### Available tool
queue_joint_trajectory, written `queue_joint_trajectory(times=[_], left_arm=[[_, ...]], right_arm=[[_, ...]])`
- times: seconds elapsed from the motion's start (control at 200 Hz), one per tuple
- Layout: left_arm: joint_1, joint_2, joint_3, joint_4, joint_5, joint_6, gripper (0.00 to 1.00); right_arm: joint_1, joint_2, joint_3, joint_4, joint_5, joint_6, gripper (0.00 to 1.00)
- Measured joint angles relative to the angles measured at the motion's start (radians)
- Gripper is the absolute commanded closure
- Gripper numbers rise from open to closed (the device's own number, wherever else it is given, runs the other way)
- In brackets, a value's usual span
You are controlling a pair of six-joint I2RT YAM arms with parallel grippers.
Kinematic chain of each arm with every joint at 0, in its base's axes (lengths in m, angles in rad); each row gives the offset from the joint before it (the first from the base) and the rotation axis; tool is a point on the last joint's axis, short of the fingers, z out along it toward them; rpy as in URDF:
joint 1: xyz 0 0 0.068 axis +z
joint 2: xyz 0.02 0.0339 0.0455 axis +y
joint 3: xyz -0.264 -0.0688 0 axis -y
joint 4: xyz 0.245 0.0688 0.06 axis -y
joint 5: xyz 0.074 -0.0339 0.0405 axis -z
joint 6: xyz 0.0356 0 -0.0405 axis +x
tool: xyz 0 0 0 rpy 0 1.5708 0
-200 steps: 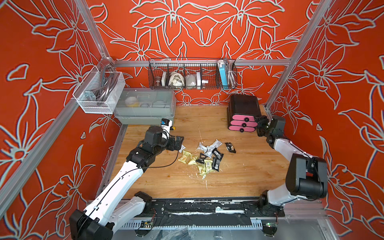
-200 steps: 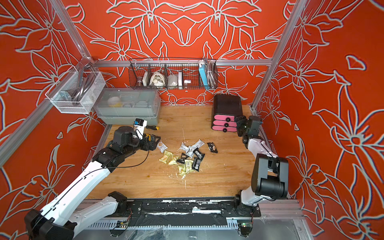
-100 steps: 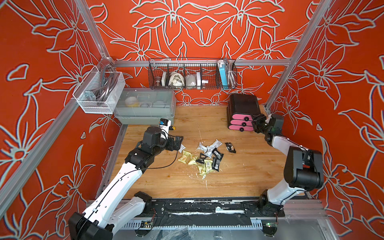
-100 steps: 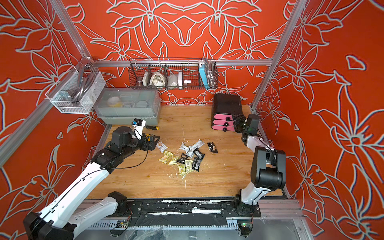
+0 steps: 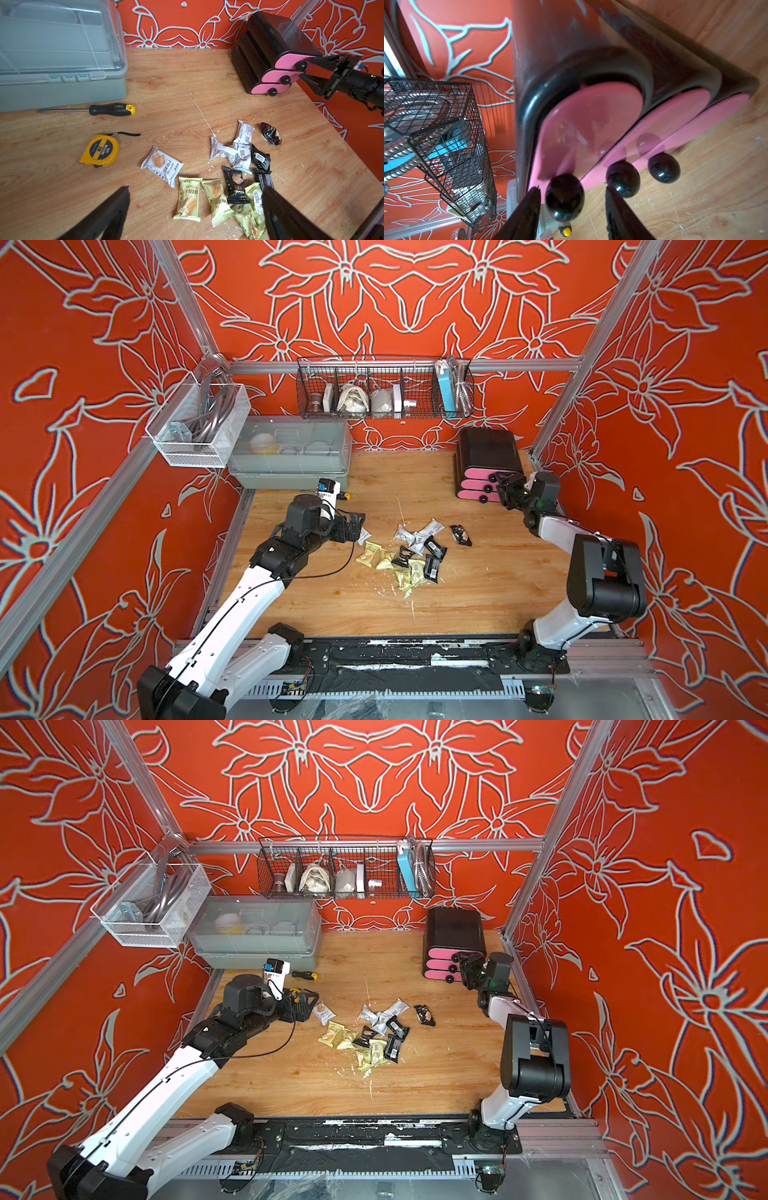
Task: Place the cookies into the drawer by color
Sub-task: Open the drawer in the storage box.
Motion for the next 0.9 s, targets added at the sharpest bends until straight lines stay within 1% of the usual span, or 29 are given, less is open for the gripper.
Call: queue_joint_trajectory(times=[0.265, 0.345, 0.44, 0.756, 0.901], left_arm=[[0.010, -0.002, 0.000, 0.000, 0.000, -0.002, 0.02], [0.012, -0.002, 0.000, 0.000, 0.000, -0.003, 0.02], [0.014, -0.002, 0.000, 0.000, 0.000, -0.003, 0.02], [0.020, -0.002, 0.000, 0.000, 0.000, -0.004, 0.02], [0.020, -0.002, 0.000, 0.000, 0.000, -0.004, 0.02]], right_arm=[[0.019, 0.024, 0.000, 0.032, 0.007, 0.024, 0.54], [0.024, 0.027, 0.000, 0.042, 0.008, 0.030, 0.59], [0.026, 0.031, 0.001, 0.054, 0.008, 0.031, 0.61], [0.026, 0.036, -0.001, 0.072, 0.008, 0.030, 0.67], [0.026, 0.023, -0.033, 0.106, 0.009, 0.027, 0.69]])
